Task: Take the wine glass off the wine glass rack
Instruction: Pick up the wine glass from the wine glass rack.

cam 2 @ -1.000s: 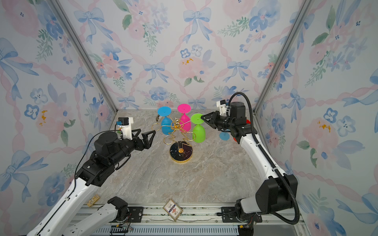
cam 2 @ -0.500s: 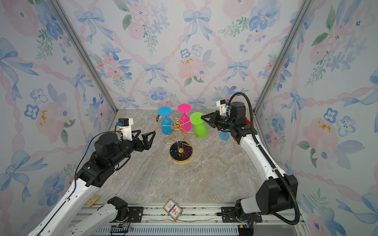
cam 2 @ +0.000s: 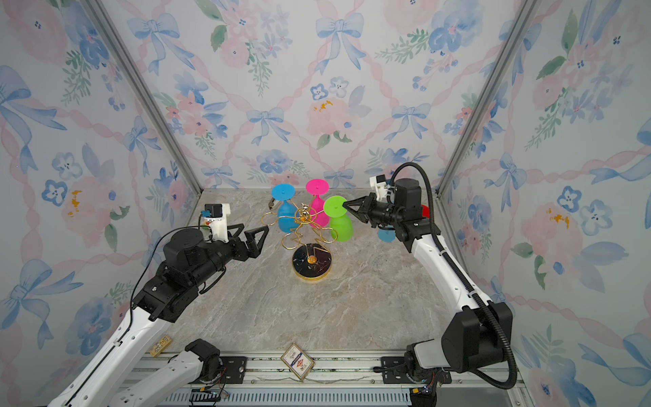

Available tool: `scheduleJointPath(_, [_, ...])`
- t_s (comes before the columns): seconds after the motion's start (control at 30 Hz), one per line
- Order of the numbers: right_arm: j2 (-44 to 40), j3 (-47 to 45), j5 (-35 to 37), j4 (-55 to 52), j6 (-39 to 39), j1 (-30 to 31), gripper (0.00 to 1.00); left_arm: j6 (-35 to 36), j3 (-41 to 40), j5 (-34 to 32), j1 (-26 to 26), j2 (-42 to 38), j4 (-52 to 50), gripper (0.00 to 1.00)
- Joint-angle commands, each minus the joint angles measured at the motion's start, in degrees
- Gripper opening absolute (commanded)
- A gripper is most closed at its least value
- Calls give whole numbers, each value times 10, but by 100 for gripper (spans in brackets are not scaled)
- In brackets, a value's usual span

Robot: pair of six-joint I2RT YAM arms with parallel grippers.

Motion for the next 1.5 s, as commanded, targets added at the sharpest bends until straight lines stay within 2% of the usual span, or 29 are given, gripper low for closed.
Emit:
scheduleJointPath(0.0, [-6,-4,-17,28,14,10,0,-6,-1,10,4,3,14,98])
scheduleJointPath(0.57, [-24,-3,-25,-22,-18,24,0,-9,0,13,4,1,15,98])
scheduleJointPath(0.8, [-48,-11,-22,-54,-42,24,0,-7,4,51,4,7,24,98])
scheduleJointPath(1.07, [-83,-11,4,-138,-108,22,0,-14,18,117,4,21,25,98])
scheduleJointPath(1.47, [-155,-4,105,-296,-258,9,0,-23,41,191,3,33,27,98])
